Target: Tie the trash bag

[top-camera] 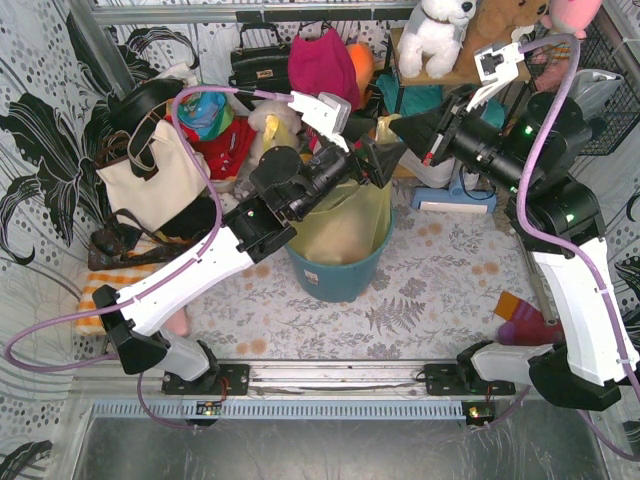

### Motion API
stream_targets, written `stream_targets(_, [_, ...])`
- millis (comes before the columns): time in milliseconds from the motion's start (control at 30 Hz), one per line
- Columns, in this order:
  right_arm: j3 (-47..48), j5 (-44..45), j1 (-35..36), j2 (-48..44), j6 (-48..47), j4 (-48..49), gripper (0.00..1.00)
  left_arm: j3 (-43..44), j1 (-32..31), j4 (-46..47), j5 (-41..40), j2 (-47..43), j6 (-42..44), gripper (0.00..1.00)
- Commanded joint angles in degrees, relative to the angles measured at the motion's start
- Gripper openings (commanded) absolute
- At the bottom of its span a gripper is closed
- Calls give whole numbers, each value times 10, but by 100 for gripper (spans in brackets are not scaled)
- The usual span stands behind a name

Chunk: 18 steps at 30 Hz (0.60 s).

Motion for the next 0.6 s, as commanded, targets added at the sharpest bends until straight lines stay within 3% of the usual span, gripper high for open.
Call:
stream_targets(0, [-13, -10, -2, -15, 16, 31, 0, 23, 6, 55, 3, 0, 18, 83])
stream_targets(300, [-27, -7, -2, -24, 20, 35, 0, 20, 15, 71, 62, -6, 31, 55])
stream_targets(567, [-30, -3, -2, -26, 18, 30, 0, 9, 17, 77, 68, -12, 22, 40])
